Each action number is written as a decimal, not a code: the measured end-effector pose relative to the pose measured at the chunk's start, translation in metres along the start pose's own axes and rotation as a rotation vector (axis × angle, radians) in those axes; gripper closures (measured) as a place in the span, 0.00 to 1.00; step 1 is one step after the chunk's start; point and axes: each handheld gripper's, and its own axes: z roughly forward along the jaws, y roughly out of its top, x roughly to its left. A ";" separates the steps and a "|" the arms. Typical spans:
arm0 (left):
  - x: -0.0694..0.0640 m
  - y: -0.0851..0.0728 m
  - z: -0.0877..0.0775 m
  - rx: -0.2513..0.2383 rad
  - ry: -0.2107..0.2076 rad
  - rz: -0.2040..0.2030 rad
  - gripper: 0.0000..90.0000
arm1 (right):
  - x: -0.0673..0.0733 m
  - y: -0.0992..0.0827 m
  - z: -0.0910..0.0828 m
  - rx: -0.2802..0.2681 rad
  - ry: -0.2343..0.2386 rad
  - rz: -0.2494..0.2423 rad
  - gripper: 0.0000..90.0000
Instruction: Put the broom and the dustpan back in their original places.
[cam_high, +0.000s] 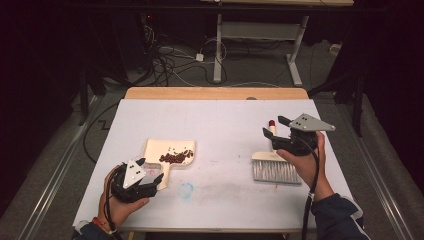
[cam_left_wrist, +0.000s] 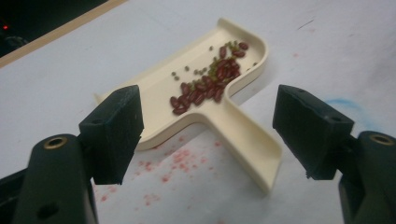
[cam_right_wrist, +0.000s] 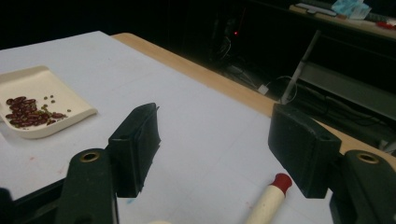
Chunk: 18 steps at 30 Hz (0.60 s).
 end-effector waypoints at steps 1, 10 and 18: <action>-0.001 0.001 -0.001 -0.007 -0.002 0.004 0.27 | 0.003 0.001 0.000 0.001 -0.019 -0.007 0.32; -0.009 -0.001 0.005 0.007 -0.021 0.035 0.23 | 0.015 0.002 0.004 -0.011 -0.035 -0.012 0.21; -0.010 -0.002 0.005 0.012 -0.034 0.049 0.19 | 0.020 0.001 0.004 -0.030 -0.044 0.027 0.18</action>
